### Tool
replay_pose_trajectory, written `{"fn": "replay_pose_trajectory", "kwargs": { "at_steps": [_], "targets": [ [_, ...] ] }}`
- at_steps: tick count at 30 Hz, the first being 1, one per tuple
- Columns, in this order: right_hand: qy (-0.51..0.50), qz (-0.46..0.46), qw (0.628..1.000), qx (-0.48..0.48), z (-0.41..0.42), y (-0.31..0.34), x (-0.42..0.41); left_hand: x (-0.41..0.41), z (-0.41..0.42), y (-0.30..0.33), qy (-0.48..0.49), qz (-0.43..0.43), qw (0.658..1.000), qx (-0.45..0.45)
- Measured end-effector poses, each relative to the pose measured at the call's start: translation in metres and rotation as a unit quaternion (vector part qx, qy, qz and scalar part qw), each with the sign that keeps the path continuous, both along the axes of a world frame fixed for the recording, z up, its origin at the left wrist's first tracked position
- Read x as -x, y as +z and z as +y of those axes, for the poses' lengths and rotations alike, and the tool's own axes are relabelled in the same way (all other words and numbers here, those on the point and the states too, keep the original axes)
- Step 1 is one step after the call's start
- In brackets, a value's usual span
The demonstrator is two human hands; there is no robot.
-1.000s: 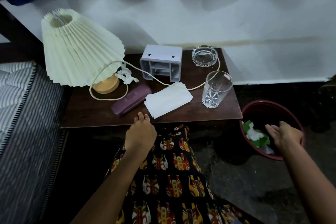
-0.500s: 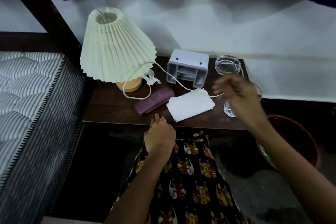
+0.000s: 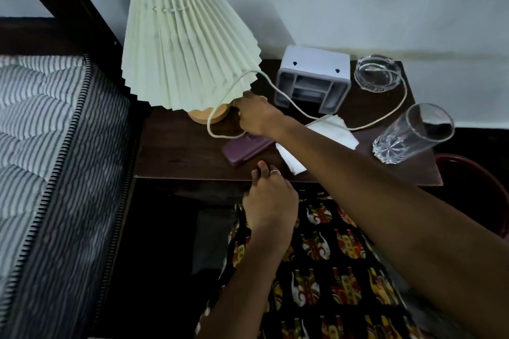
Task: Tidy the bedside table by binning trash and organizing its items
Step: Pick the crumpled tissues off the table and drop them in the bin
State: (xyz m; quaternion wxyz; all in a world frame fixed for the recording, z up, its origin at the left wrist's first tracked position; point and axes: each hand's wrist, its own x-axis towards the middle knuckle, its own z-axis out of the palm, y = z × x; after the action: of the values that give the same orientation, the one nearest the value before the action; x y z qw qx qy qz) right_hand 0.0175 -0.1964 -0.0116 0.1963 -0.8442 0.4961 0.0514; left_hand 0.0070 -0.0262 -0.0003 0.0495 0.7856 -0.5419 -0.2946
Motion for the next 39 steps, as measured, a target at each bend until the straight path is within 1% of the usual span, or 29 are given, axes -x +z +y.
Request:
{"fn": "replay_pose_trajectory", "kwargs": {
  "at_steps": [5,8,11,14,17,19,23,27,30,34,39],
  "targets": [
    [-0.030,-0.035,0.996,0.071,-0.002,-0.004,-0.001,-0.002,-0.002,0.001,-0.004,-0.011,1.000,-0.004],
    [-0.105,-0.110,0.985,0.083,0.000,0.001,0.009,-0.001,0.000,0.004,-0.006,-0.012,1.000,-0.002],
    [-0.140,-0.202,0.964,0.101,0.017,0.011,0.029,0.000,0.000,0.005,-0.012,-0.016,1.000,-0.006],
    [-0.163,-0.276,0.941,0.111,0.057,0.025,0.068,0.001,-0.001,0.004,-0.024,-0.023,0.999,-0.011],
    [-0.211,-0.322,0.919,0.084,0.106,0.033,0.118,0.002,0.001,0.004,-0.042,-0.036,0.998,-0.009],
    [-0.252,-0.318,0.911,0.082,0.138,0.036,0.155,0.003,0.001,0.003,-0.055,-0.045,0.997,-0.010],
    [-0.308,-0.262,0.910,0.087,0.194,0.035,0.227,0.006,0.003,0.003,-0.066,-0.059,0.996,-0.020],
    [-0.397,-0.198,0.893,0.070,0.225,0.007,0.287,0.010,0.004,0.005,-0.065,-0.077,0.995,-0.024],
    [-0.466,-0.166,0.868,0.038,0.228,-0.020,0.327,0.013,0.004,0.005,-0.064,-0.081,0.994,-0.031],
    [-0.530,-0.144,0.835,0.019,0.222,-0.044,0.374,0.016,0.004,0.005,-0.048,-0.086,0.995,-0.031],
    [-0.576,-0.120,0.808,0.029,0.199,-0.053,0.416,0.016,-0.001,-0.003,-0.036,-0.103,0.994,-0.027]
  ]
}}
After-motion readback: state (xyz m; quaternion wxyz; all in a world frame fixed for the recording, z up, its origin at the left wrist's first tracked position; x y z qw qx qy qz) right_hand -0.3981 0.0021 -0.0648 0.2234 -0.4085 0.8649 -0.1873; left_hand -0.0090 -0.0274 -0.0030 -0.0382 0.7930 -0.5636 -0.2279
